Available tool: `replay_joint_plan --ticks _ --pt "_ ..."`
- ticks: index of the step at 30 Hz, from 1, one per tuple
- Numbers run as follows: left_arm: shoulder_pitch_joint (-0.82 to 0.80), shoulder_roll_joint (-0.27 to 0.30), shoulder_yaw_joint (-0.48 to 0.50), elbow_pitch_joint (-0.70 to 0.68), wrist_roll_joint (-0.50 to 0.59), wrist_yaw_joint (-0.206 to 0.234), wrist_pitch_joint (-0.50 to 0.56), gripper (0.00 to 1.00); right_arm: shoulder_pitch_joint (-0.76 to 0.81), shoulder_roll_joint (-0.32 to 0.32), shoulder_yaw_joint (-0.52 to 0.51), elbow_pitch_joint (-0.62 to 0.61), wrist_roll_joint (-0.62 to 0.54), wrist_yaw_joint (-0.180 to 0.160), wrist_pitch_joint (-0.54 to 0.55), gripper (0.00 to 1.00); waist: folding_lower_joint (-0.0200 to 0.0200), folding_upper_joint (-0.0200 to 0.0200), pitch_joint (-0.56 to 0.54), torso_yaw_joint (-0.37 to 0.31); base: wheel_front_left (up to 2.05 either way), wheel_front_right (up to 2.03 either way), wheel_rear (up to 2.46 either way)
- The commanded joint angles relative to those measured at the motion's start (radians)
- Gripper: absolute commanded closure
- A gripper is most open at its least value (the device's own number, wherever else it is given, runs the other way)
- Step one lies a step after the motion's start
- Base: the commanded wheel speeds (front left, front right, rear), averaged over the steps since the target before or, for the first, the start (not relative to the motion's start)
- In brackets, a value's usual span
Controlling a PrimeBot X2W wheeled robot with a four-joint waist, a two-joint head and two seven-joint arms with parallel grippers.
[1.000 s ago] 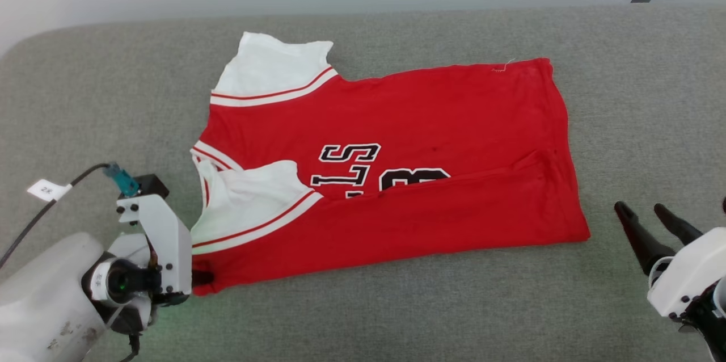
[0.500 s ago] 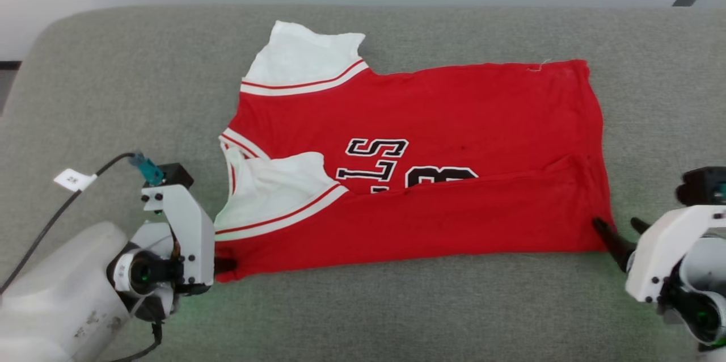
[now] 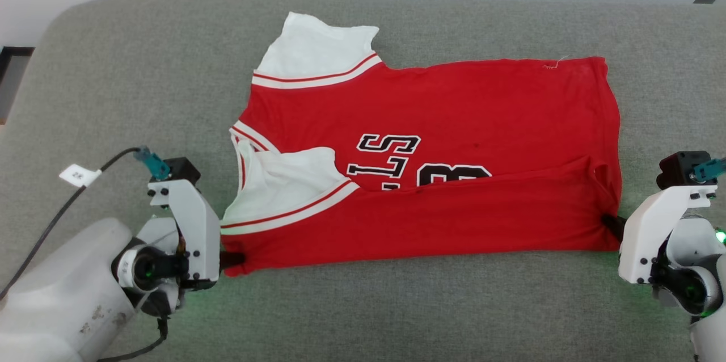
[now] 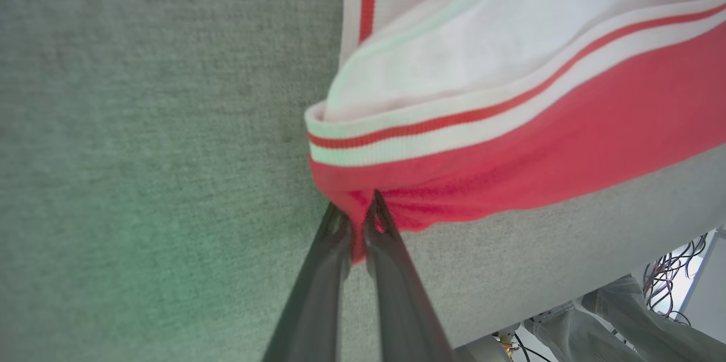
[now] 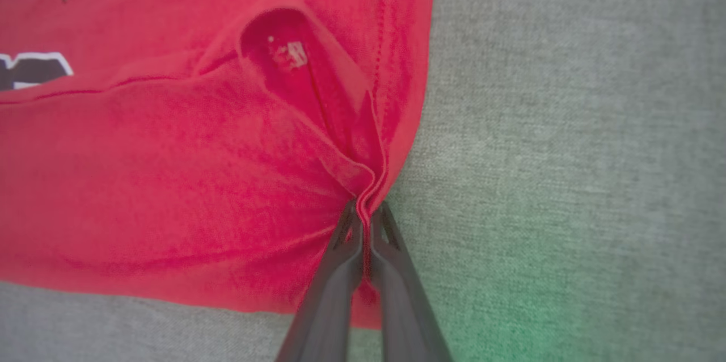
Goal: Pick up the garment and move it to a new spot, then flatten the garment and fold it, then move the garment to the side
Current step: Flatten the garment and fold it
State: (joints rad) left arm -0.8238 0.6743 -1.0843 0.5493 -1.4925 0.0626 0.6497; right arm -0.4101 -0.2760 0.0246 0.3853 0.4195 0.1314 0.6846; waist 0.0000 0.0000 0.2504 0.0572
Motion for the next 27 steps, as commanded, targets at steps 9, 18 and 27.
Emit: replay_joint_plan --ticks 9,18,27 --pt "0.017 0.023 -0.010 -0.043 0.007 0.016 0.014 1.00 0.003 -0.046 0.041 0.016 0.055 -0.002 0.018 1.00 0.0000 0.0000 -0.011 -0.003 0.00 0.00 0.00" --pt "0.038 0.110 -0.031 -0.184 0.029 0.083 0.057 1.00 0.060 -0.099 0.089 -0.088 0.119 -0.001 0.091 1.00 0.0000 0.0000 -0.037 -0.003 0.00 0.00 0.00" --pt "0.094 0.205 -0.042 -0.354 0.021 0.167 0.074 1.00 0.160 -0.138 0.077 -0.195 0.163 -0.001 0.189 1.00 0.0000 0.0000 -0.048 -0.004 0.00 0.00 0.00"
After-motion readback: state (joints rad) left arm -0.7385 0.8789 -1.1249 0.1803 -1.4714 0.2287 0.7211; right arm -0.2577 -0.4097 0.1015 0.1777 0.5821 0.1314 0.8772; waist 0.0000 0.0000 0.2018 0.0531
